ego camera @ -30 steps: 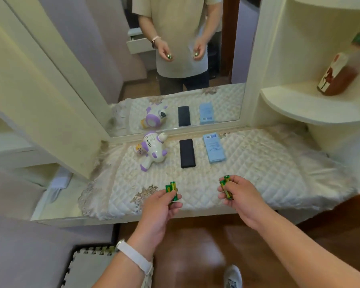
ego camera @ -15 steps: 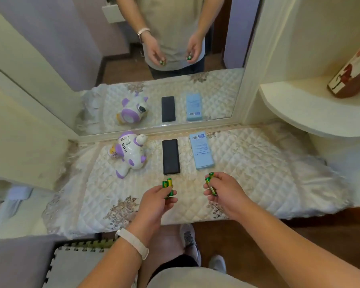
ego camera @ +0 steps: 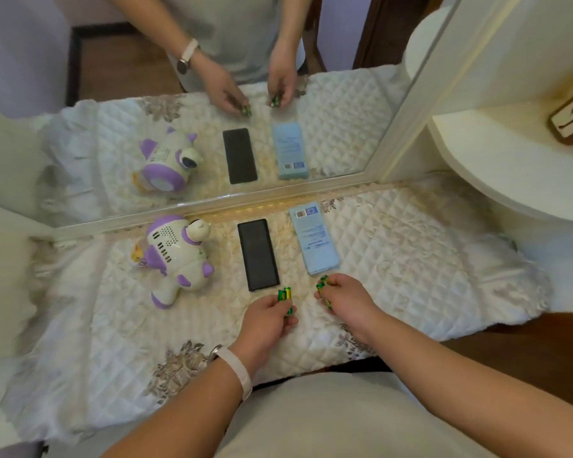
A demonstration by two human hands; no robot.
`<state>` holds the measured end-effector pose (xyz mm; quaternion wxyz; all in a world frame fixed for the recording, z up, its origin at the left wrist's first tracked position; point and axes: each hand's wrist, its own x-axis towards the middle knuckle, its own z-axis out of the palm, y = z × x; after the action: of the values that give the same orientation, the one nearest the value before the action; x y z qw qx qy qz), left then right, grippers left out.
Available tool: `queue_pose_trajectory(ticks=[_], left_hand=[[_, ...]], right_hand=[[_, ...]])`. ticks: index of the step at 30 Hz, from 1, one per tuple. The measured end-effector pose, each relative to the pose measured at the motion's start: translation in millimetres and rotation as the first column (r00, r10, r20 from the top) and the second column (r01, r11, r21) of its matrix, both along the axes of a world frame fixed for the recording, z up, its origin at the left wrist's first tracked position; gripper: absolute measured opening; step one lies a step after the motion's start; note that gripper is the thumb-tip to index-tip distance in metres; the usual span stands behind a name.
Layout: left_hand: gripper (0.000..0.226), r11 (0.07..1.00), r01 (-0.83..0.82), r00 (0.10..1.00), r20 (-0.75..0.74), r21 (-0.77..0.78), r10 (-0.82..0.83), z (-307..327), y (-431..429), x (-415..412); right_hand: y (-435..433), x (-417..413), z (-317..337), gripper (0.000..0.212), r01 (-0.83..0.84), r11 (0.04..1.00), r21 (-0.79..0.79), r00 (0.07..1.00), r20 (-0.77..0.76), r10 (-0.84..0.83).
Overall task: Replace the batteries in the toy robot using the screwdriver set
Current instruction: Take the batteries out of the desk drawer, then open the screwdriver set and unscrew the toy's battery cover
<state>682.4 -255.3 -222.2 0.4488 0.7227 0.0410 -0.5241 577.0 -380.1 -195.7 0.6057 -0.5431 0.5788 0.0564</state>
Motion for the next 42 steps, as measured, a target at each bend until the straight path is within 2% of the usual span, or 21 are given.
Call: queue_pose_trajectory(ticks=[5,11,14,18,23,26,28,33,36,39,42], left_hand=[[0.016,0.991,0.081,0.995,0.044,0.102,-0.086,-9,-11,6],[0.014,0.988,0.051,0.997,0.053,0.146,-0.060,-10,-19,0],[0.018,0.985,0.067,0.992,0.093,0.158,-0.083,-15,-20,1],[0.025,0.970,0.137,0.969,0.176,0.203,-0.173,-12,-18,0],[0.010,0.932,0.248,0.911,0.265,0.265,-0.318,-8,-10,5],[0.016,0.918,0.268,0.850,0.377,0.291,-0.368,-2,-5,14],[0.021,0.935,0.245,0.833,0.437,0.257,-0.339,3,-2,24],[0.028,0.967,0.145,0.814,0.531,0.210,-0.237,1,-2,50],[0.037,0.973,0.104,0.842,0.502,0.208,-0.197,-2,-6,61],[0.043,0.971,0.085,0.884,0.433,0.222,-0.176,-7,-13,70],[0.035,0.976,0.037,0.912,0.391,0.214,-0.121,-12,-19,76]], right_hand=[[-6,14,-12,0.011,-0.091,0.995,-0.049,0.996,-0.026,0.090],[-11,26,-24,0.023,-0.181,0.982,-0.056,0.983,-0.046,0.178],[-13,28,-26,0.018,-0.282,0.956,-0.078,0.959,-0.058,0.278],[-15,20,-33,0.006,-0.377,0.919,-0.117,0.924,-0.112,0.365],[-18,17,-31,0.003,-0.463,0.877,-0.129,0.886,-0.098,0.454],[-17,14,-26,0.018,-0.588,0.785,-0.196,0.809,-0.154,0.568],[-13,17,-22,0.027,-0.665,0.703,-0.252,0.746,-0.169,0.644],[-4,42,-13,0.037,-0.697,0.604,-0.387,0.699,-0.175,0.694],[1,65,-9,0.042,-0.663,0.631,-0.403,0.727,-0.145,0.671],[1,88,-9,0.048,-0.607,0.734,-0.305,0.787,-0.106,0.607],[-2,105,-12,0.050,-0.554,0.807,-0.204,0.832,-0.100,0.546]])
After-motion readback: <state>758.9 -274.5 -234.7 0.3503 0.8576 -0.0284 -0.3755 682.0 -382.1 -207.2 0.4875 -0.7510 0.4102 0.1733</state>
